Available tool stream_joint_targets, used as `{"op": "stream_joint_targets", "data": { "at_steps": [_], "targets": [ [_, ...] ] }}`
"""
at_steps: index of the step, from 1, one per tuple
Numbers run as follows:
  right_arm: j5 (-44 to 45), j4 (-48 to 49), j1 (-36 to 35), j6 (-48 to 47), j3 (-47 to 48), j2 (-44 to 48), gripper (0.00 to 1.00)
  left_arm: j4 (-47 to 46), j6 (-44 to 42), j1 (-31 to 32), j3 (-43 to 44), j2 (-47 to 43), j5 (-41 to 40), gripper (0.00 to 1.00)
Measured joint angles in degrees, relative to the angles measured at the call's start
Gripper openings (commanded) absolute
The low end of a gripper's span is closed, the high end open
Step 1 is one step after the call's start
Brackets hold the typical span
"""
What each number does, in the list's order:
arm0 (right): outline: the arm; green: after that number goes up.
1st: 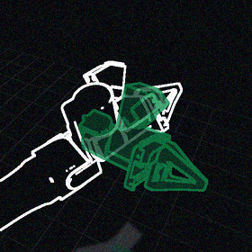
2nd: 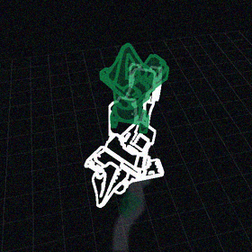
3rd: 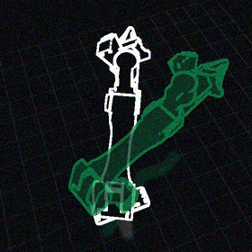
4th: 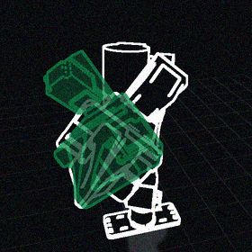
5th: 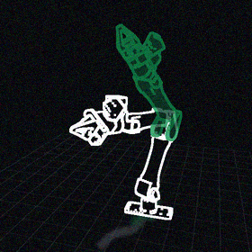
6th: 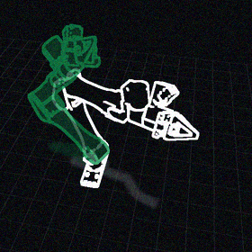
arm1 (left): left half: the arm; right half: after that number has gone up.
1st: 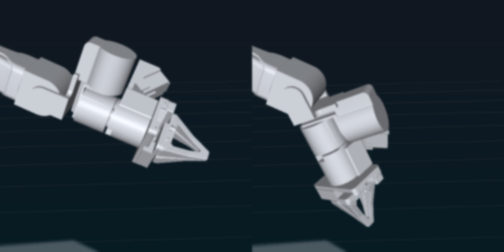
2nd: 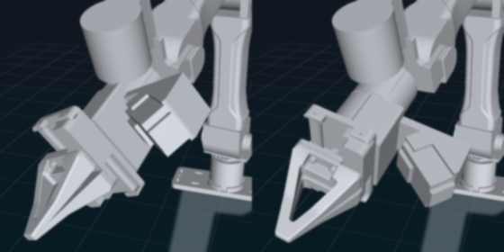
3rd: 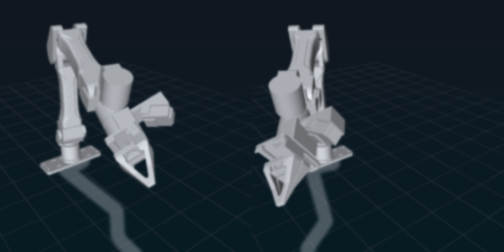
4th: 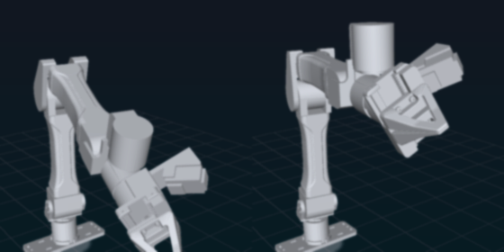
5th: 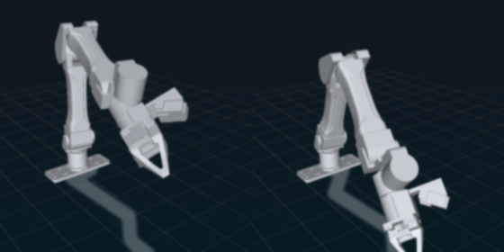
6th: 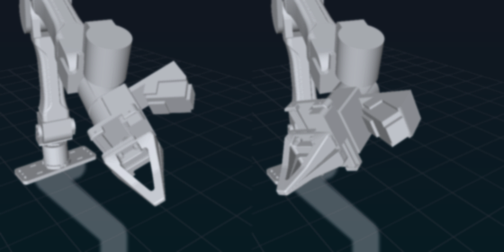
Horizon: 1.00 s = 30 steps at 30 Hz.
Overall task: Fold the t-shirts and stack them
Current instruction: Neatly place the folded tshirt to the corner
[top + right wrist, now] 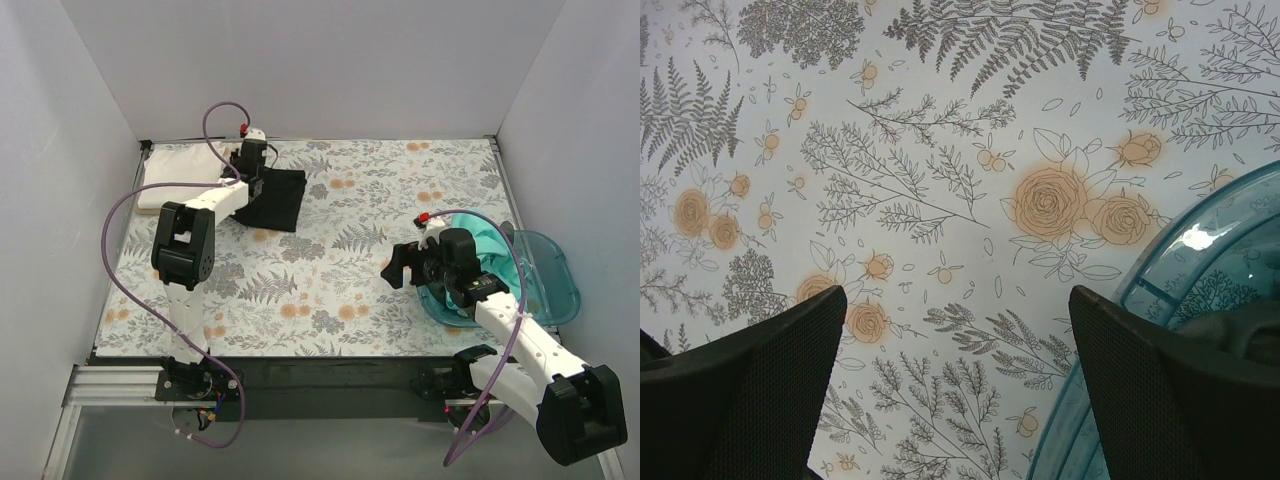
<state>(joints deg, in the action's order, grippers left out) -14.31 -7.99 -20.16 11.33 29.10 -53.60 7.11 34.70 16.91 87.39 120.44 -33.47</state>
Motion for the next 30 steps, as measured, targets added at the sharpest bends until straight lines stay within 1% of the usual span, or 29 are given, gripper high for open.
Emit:
{"op": "stream_joint_targets", "data": {
  "at_steps": [4,9,12,16,21,30],
  "targets": [
    [0.57,0.61,0.0,0.0,-0.09,-0.13,0.98,-3.08,-6.29,-3.54,2.86,-0.2,-1.22,0.0],
    [0.7,1.49,0.0,-0.04,-0.46,-0.13,0.98,-8.07,-13.99,-7.76,3.19,-0.72,-2.16,0.0],
    [0.7,2.05,0.0,-0.2,-0.48,-0.66,0.98,-9.46,-17.31,-10.05,4.52,-0.72,-2.19,0.0],
    [0.74,3.06,-0.02,-0.42,-0.48,-1.49,0.98,-11.06,-20.74,-12.22,8.44,-0.72,-2.1,0.0],
    [1.14,3.74,-0.02,-0.66,-0.48,-1.95,0.98,-13.62,-23.96,-12.92,9.44,-1.4,-1.29,0.0],
    [1.57,3.87,-0.11,-0.79,-0.48,-2.03,0.98,-13.38,-26.29,-12.59,9.51,-2.43,-0.04,0.0]
  ]
}}
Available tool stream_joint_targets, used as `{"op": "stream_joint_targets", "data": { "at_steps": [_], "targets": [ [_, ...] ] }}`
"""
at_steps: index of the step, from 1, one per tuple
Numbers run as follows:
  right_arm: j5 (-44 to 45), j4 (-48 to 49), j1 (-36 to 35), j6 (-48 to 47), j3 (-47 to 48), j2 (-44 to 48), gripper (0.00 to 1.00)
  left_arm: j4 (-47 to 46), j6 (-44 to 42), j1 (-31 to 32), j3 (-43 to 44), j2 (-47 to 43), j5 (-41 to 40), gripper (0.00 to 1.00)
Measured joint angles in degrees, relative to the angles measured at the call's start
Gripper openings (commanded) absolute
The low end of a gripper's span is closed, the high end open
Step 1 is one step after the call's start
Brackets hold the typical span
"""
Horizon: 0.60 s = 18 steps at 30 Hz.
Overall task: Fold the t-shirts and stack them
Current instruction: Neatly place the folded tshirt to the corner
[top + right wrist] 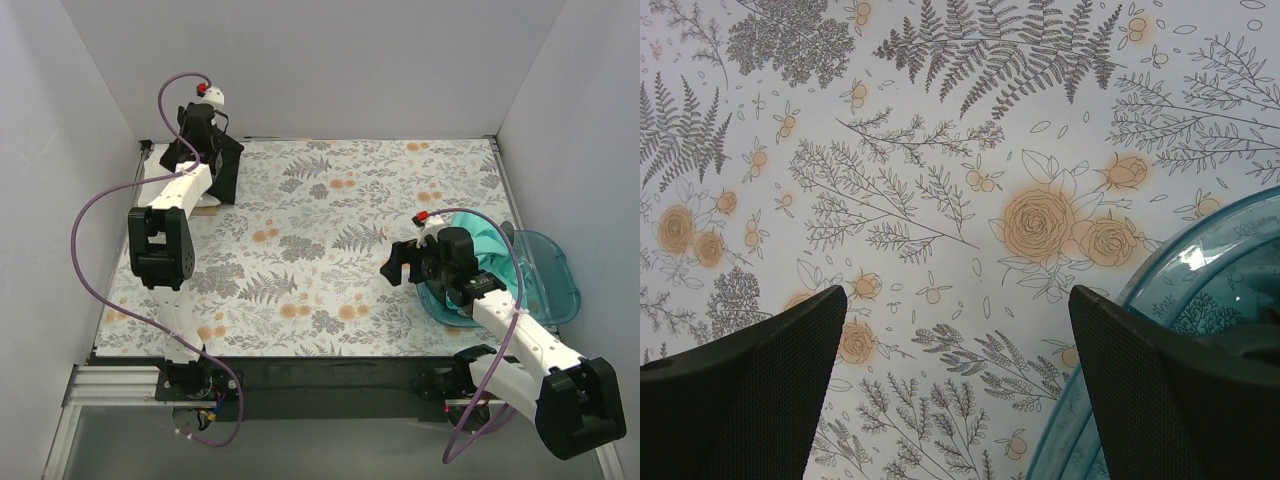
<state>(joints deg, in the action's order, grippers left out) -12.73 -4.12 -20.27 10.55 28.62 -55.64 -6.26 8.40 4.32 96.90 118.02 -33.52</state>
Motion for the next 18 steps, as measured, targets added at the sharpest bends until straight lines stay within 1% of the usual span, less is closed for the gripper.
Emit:
{"op": "stream_joint_targets", "data": {
  "at_steps": [11,18],
  "targets": [
    [0.0,0.37,0.0,-0.02,0.0,-0.26,0.98,2.01,1.42,-0.02,0.24,-9.01,0.61,0.0],
    [0.0,0.37,0.0,-0.02,0.0,-0.24,0.98,3.28,3.06,-0.02,0.22,-11.63,1.57,0.0]
  ]
}}
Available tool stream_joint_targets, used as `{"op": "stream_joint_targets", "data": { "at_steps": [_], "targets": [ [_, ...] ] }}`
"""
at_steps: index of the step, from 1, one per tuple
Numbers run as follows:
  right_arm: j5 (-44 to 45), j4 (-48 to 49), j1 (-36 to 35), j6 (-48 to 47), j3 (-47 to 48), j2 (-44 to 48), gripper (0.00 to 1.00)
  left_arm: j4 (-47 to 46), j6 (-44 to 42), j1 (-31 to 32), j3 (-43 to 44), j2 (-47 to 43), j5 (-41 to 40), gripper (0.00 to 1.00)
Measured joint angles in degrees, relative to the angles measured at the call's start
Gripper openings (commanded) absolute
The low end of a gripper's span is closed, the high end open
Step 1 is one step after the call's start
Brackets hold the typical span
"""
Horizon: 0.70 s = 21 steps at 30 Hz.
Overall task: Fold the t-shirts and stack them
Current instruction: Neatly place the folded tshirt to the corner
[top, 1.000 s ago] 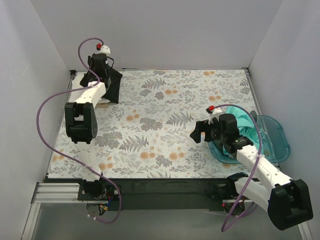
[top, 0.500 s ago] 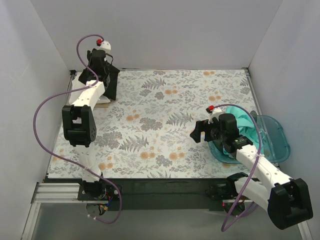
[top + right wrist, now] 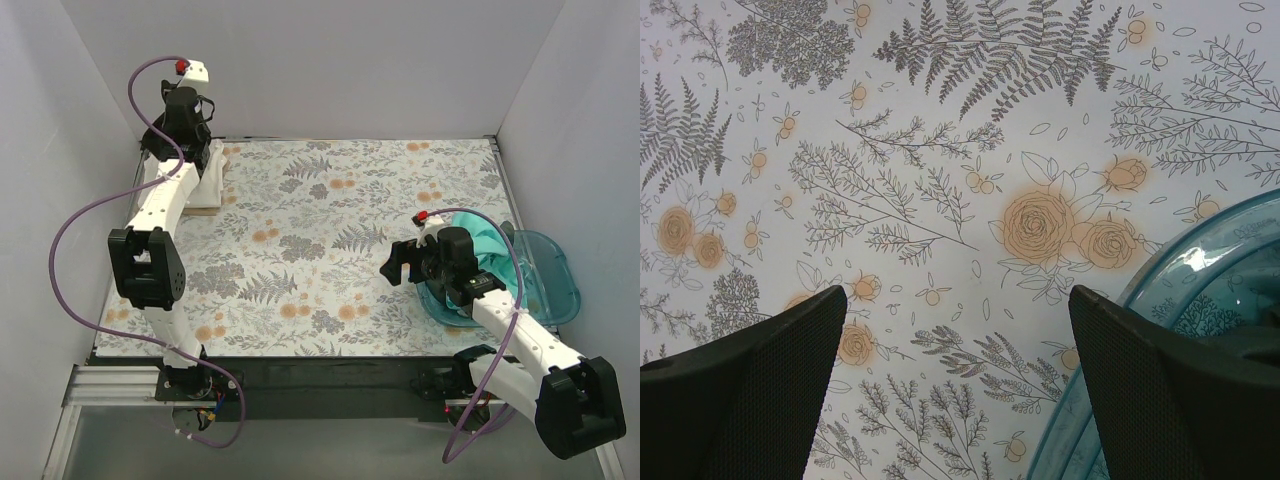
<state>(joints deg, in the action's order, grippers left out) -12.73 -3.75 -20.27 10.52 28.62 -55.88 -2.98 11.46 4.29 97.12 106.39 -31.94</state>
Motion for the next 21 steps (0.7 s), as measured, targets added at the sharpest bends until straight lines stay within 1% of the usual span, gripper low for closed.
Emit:
{"op": "stream_joint_targets", "data": {
  "at_steps": [9,21],
  "targets": [
    [0.0,0.0,0.0,0.0,-0.02,0.09,0.98,2.21,2.1,0.0,0.0,-0.04,0.55,0.0],
    [-0.04,-0.13,0.0,0.0,-0.26,0.57,0.98,6.58,7.04,0.0,0.0,-0.04,2.89,0.0]
  ]
}}
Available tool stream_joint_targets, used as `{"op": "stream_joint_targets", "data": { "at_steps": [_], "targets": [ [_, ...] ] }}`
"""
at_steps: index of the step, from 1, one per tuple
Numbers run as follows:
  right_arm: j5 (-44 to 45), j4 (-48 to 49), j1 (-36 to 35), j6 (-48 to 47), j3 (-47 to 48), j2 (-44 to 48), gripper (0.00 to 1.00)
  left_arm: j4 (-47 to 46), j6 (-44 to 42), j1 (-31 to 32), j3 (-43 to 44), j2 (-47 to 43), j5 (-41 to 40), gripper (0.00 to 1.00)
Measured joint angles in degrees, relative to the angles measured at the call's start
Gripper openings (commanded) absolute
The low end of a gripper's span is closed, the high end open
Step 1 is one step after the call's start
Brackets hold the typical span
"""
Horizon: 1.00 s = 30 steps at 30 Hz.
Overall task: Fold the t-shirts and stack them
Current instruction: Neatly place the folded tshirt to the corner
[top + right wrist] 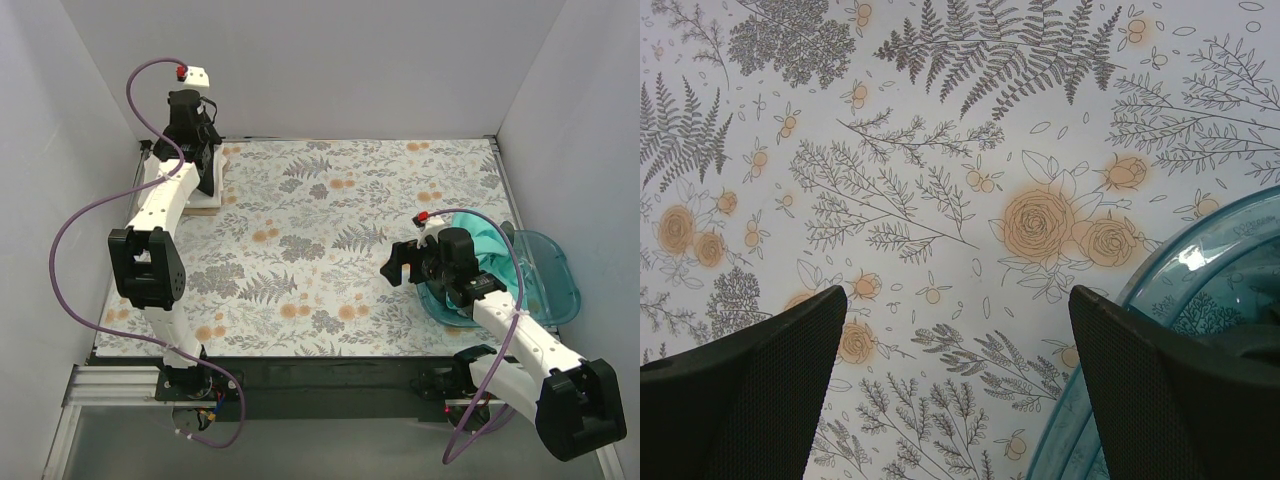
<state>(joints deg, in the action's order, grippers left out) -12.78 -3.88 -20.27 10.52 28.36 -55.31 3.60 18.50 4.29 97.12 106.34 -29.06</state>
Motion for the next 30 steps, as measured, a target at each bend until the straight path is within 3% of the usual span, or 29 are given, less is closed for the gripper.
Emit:
{"op": "stream_joint_targets", "data": {
  "at_steps": [10,30],
  "targets": [
    [0.04,-0.02,0.0,0.02,-0.04,0.15,0.98,-1.75,-1.03,-0.02,-0.96,1.09,-1.81,0.0],
    [1.88,1.09,-0.11,-0.15,0.35,-1.66,0.98,-11.54,-5.27,-5.14,-0.94,14.91,-6.27,0.0]
  ]
}}
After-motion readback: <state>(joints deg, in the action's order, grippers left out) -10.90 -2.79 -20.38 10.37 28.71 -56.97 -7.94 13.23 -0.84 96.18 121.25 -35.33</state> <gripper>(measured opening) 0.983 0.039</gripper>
